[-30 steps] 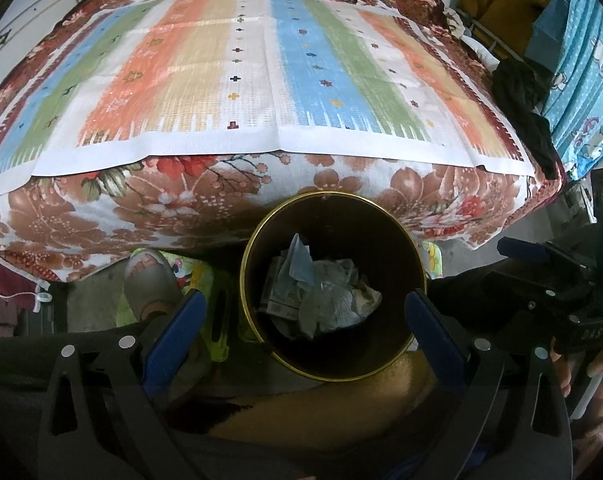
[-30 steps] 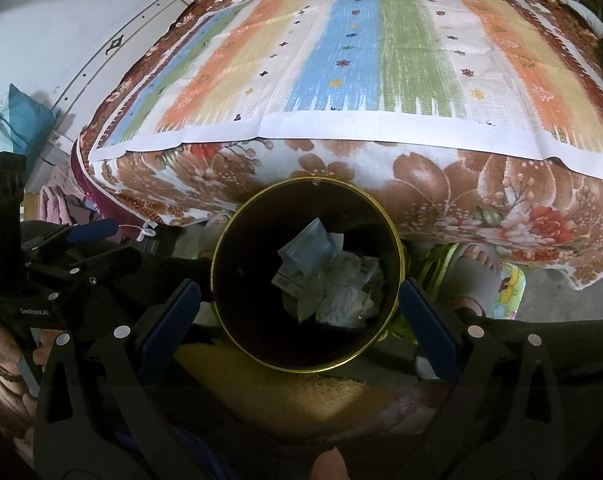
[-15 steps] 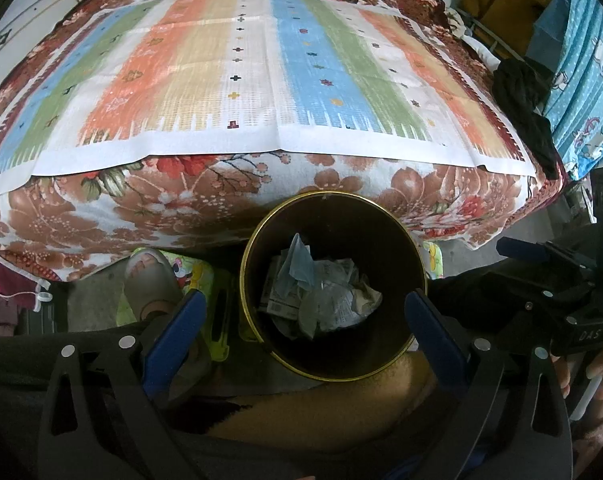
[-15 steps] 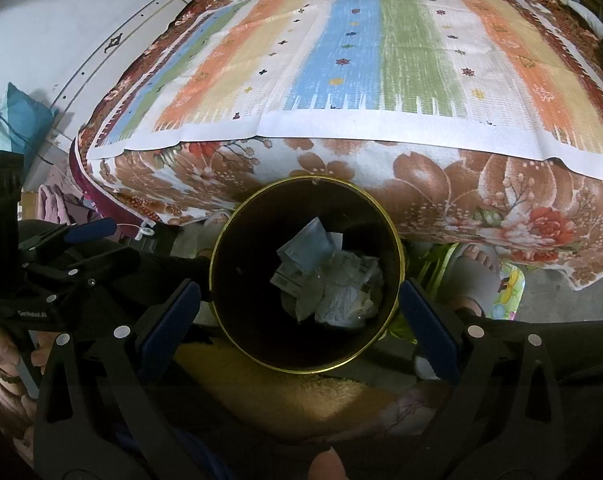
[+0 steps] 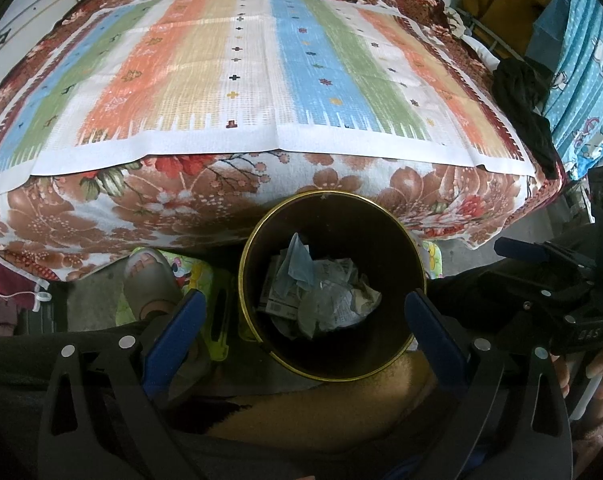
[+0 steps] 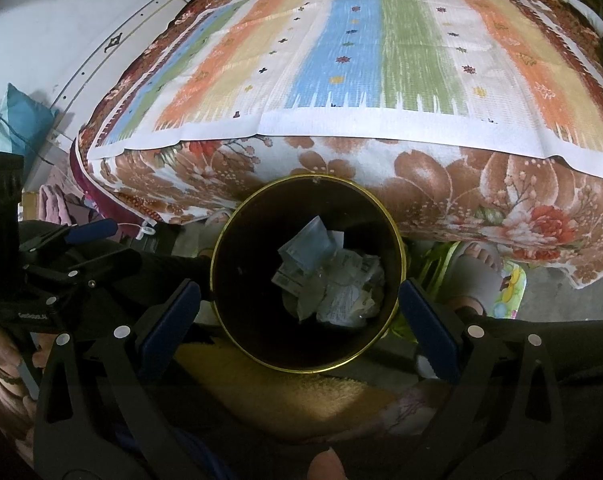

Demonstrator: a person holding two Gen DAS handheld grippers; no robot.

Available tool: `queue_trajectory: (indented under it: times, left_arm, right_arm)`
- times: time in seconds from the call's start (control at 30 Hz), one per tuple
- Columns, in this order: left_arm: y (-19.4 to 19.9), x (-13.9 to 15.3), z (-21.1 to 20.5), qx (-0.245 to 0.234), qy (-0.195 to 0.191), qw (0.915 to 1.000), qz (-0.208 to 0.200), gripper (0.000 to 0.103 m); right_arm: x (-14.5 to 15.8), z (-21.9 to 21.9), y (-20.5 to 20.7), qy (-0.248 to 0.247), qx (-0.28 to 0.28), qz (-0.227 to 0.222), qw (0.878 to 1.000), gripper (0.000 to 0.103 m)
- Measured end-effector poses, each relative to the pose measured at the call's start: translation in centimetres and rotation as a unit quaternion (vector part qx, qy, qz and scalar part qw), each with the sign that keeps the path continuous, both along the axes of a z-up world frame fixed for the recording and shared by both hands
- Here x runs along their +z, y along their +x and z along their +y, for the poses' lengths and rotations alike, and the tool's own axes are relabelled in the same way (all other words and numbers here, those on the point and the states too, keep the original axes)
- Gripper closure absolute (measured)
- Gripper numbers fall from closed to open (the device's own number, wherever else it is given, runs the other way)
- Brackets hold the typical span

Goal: Collect trash

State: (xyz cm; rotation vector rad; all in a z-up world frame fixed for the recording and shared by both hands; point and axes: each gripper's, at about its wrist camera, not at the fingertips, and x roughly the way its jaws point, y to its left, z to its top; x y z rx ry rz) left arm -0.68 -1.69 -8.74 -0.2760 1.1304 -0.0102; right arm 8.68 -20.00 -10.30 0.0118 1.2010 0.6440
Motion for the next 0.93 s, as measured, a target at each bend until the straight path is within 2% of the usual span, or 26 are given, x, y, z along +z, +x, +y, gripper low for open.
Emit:
queue_trajectory:
  times: [0.67,0.93]
  left_arm:
    - [0.05,0.0,-0.34,0.0,0.003,1.0,0.001,0.006]
    - [0.05,-0.25,0.18,0.008,-0.008,0.9999,0.006,0.006]
  right_arm:
    - [-0.06,0.09,-0.12,-0.001,-0.002,0.0,1.0,0.008]
    - [-0.08,0.18,-0.11,-0.002,-0.003,0.0,1.0,0.008]
